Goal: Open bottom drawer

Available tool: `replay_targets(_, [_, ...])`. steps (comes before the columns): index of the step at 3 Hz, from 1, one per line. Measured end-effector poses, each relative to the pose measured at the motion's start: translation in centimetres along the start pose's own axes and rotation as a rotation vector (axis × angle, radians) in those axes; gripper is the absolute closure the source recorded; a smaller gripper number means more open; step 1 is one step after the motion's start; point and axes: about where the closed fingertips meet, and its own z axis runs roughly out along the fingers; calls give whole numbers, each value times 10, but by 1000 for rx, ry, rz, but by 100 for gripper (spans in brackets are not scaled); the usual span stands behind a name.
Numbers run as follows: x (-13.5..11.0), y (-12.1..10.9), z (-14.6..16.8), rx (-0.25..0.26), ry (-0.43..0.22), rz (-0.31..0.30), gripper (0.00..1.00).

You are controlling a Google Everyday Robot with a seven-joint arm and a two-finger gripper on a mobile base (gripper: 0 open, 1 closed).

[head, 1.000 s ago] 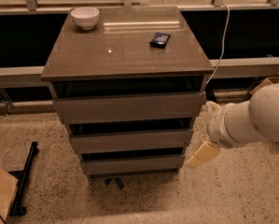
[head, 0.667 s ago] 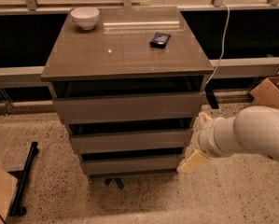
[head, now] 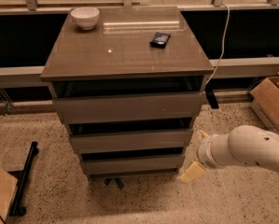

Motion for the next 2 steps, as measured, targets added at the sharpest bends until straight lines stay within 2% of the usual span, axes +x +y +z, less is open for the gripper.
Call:
replay_targets(1, [10, 2, 3, 17, 78, -22, 0])
replay_targets(2, [7, -3, 24, 25, 81, 13, 0])
